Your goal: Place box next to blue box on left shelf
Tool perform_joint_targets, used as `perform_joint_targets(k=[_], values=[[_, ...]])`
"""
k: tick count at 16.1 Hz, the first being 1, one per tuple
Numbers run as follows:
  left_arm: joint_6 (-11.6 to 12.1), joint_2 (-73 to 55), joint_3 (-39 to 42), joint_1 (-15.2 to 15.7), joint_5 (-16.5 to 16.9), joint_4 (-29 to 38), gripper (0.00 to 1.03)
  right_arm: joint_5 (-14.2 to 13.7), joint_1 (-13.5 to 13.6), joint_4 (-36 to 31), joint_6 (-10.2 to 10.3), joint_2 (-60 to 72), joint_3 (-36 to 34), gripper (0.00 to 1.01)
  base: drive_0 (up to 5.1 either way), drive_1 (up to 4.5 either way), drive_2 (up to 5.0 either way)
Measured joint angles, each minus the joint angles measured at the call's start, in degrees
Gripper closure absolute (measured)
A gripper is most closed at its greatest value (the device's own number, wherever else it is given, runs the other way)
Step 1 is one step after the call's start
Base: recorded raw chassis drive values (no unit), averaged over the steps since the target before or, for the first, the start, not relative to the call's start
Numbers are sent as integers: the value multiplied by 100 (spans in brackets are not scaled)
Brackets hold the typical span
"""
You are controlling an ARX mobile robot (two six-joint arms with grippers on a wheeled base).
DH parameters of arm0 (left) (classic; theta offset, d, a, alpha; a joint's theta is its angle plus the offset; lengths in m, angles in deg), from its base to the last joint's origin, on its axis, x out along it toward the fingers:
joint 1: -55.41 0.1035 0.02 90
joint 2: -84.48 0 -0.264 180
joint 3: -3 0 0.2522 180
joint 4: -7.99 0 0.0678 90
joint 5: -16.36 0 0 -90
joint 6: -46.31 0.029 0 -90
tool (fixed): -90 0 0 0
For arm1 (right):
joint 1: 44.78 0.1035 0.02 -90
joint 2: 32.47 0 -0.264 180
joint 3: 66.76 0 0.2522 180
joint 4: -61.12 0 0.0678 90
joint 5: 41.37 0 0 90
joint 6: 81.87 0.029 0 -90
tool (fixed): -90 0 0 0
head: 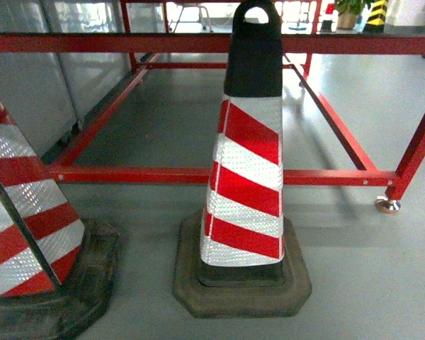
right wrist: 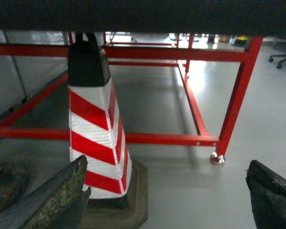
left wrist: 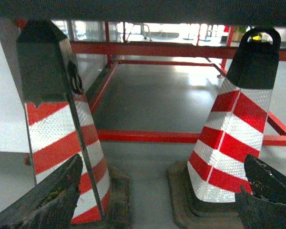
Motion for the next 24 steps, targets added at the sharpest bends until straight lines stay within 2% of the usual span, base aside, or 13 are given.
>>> perform_joint_targets(k=[24], values=[[48, 0, 0, 0, 7, 33, 5, 0, 0, -17, -15, 0, 0, 3, 0, 0, 0]])
